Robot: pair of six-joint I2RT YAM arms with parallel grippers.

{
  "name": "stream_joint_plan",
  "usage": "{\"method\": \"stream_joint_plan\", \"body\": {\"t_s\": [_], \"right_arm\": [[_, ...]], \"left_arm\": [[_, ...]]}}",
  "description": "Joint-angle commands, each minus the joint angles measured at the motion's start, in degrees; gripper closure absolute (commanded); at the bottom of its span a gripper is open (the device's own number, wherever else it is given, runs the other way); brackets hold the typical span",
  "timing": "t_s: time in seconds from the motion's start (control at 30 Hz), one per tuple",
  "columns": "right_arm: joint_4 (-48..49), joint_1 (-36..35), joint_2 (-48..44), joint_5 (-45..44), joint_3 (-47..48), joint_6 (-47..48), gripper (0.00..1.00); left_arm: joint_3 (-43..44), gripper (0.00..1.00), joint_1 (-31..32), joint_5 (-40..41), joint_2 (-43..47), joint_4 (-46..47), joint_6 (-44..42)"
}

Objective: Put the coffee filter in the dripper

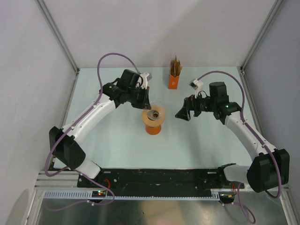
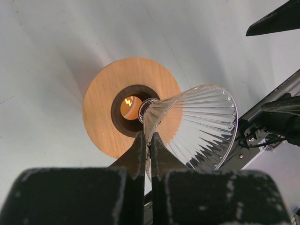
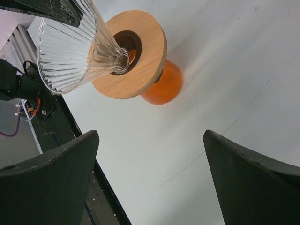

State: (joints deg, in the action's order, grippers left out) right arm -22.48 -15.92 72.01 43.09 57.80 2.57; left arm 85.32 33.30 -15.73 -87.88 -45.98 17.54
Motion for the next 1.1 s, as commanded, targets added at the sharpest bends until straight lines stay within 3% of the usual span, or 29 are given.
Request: {"method": "stream_joint_plan", "body": {"t_s": [0.0, 0.63, 1.07], "right_arm": [[0.4, -0.2, -0.8, 0.4, 2.2, 1.1, 0.0], [0.6, -0.4, -0.6, 0.8, 2.2, 1.0, 0.0], [0.7, -0.5, -0.4, 0.8, 2.2, 0.8, 0.01]], "left_arm": [[2.9, 1.0, -0.5, -1.5, -0.7, 1.2, 0.3], [0.9, 1.0, -5.1, -5.9, -0.8, 1.6, 0.1], [-2.4, 1.0, -4.7, -7.2, -1.4, 2.6, -0.4]]}}
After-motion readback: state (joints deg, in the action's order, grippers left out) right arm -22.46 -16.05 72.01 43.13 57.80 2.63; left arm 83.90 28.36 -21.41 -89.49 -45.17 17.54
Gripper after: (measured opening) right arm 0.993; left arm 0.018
